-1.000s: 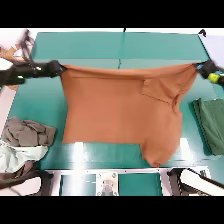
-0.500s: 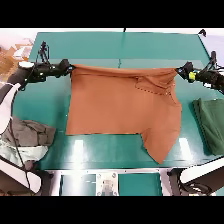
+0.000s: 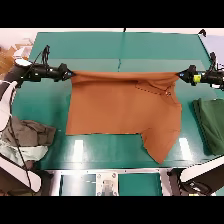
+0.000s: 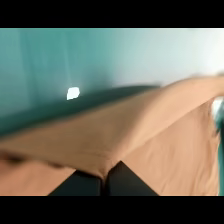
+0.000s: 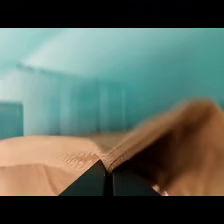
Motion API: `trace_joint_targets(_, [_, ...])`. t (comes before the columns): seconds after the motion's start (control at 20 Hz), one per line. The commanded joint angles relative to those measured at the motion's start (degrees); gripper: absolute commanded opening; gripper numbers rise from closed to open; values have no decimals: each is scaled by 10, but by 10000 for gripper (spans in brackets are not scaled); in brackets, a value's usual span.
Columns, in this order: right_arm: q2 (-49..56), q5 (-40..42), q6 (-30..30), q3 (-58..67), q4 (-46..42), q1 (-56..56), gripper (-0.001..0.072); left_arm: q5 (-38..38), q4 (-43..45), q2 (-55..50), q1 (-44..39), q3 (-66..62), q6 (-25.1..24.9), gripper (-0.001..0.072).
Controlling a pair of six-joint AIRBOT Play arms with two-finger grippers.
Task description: Fold the shirts.
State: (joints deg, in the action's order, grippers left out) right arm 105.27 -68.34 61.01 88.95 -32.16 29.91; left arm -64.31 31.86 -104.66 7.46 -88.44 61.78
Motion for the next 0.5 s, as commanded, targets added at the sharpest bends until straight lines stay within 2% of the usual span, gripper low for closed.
trace_joint_targets(0.0, [1,-72,27,-2,-101,14,15,-68,89,-1,9,-1,41,22])
trace_joint_targets(0.2, [1,-106,36,-12,-174,14,15,-122,121,-1,9,-1,44,22])
trace_joint_targets(0.45, [1,-116,46,-20,-208,14,15,-121,136,-1,9,42,57,22])
